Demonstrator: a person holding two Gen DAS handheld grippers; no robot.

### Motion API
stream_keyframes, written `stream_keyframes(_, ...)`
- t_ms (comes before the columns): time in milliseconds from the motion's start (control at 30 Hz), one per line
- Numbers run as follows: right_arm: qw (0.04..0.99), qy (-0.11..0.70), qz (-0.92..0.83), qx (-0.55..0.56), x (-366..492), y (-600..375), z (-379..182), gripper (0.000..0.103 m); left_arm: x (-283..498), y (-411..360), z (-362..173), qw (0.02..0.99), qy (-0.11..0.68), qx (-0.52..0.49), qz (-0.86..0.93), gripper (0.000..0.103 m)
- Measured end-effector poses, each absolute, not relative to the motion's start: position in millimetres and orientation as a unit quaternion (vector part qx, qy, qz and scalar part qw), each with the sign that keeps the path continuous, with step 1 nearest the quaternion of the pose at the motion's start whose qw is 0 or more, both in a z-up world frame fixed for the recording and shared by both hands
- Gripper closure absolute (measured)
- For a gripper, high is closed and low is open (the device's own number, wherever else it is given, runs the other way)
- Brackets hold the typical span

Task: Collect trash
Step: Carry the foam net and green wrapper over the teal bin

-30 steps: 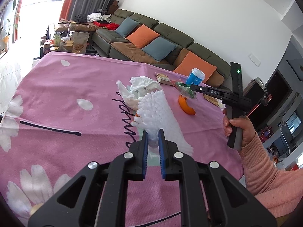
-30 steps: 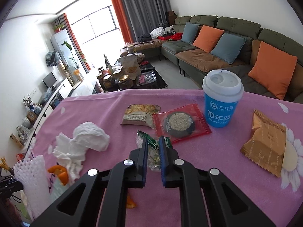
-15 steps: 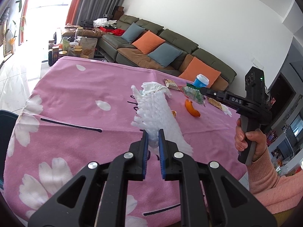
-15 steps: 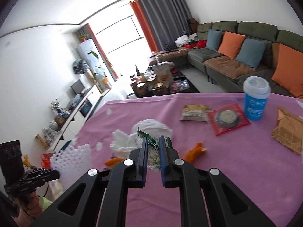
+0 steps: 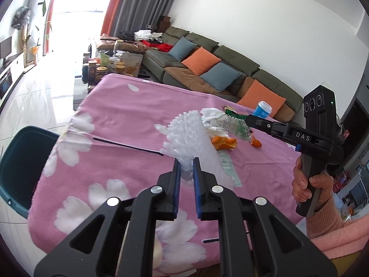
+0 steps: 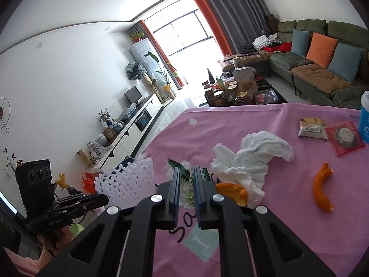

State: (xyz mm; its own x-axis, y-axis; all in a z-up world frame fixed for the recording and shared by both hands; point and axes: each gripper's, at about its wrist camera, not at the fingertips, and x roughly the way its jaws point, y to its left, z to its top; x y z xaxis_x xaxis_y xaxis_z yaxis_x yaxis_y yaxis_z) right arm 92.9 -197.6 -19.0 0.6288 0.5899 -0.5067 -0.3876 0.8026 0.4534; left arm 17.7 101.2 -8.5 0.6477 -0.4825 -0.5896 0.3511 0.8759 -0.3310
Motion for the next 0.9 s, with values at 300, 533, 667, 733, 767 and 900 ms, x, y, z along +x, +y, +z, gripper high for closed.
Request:
stream_keyframes(300, 0.875, 0.341, 0.318, 0.133, 101, -154, -18, 0.093, 6, 145, -6, 0.915, 0.345, -0.114, -0.175, 0.092)
stream_keyframes(533, 0.861, 0.350, 0.351, 0.114, 110, -116, -15, 0.093, -1, 181, -5, 0.921, 0.340, -0.134, -0.134, 0.092)
stream_keyframes(667, 0.853, 0.353, 0.370, 0.102, 120, -92, -12, 0.093, -4, 199, -3, 0.925, 0.334, -0.141, -0.110, 0.092)
stream_keyframes(733, 0.848, 0.356, 0.380, 0.098, 125, -80, -12, 0.093, -5, 207, -2, 0.927, 0.331, -0.144, -0.098, 0.092)
stream_keyframes(767, 0.845, 0.358, 0.385, 0.098, 127, -75, -12, 0.093, -6, 210, -1, 0.928, 0.330, -0.145, -0.093, 0.092)
stream_keyframes(900, 0.835, 0.365, 0.400, 0.094, 137, -52, -14, 0.093, -8, 229, 2, 0.931, 0.325, -0.149, -0.070, 0.092)
